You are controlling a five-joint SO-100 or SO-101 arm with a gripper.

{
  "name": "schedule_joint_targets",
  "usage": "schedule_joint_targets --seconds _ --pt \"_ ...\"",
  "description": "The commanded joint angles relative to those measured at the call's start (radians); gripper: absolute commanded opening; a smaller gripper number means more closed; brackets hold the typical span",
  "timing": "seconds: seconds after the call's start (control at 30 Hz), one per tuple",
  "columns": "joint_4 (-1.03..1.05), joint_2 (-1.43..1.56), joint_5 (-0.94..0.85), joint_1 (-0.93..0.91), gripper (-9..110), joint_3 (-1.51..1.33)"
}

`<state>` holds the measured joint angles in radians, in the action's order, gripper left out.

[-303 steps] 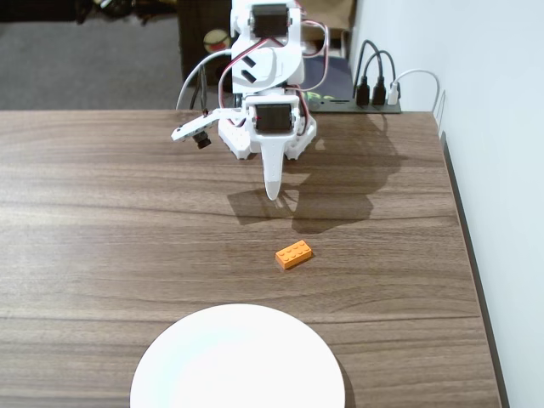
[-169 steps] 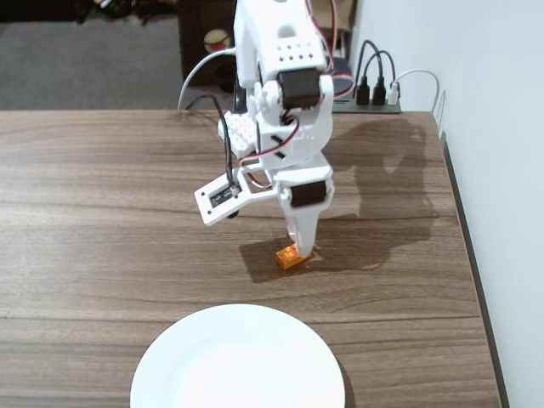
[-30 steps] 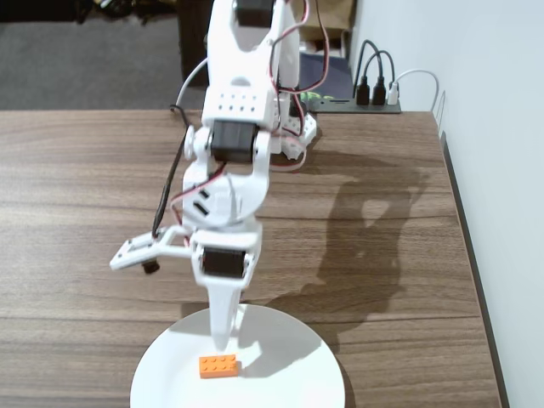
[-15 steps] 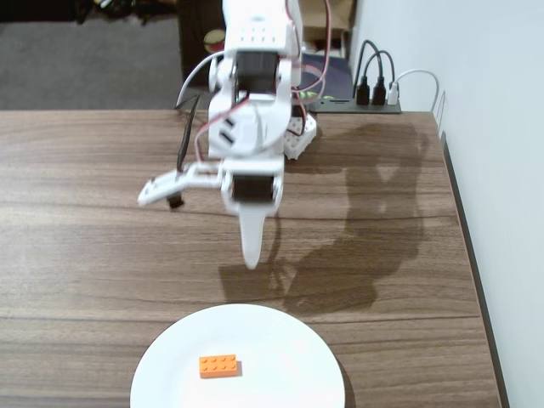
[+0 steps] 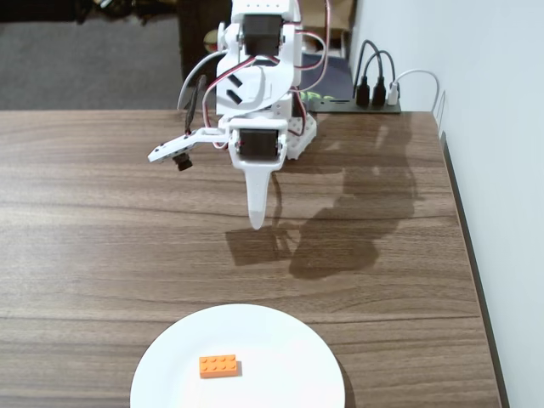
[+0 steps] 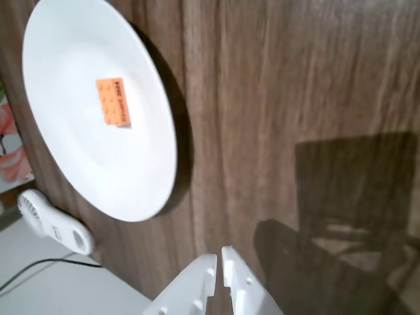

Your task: Grasp a lego block and put it on the plate.

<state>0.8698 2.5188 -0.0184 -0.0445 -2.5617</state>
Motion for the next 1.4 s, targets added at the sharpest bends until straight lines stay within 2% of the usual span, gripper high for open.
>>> schedule_joint_targets --seconds 0.0,0.77,1.03,1.37 --pt "0.020 0.077 -0.006 0.002 0 -0.014" --pt "0.264 0.653 -0.032 0.000 0 -0.325" --pt "0.356 0.767 -0.029 -0.011 0 -0.367" --pt "0.397 0.772 -0.028 -0.018 0 -0.360"
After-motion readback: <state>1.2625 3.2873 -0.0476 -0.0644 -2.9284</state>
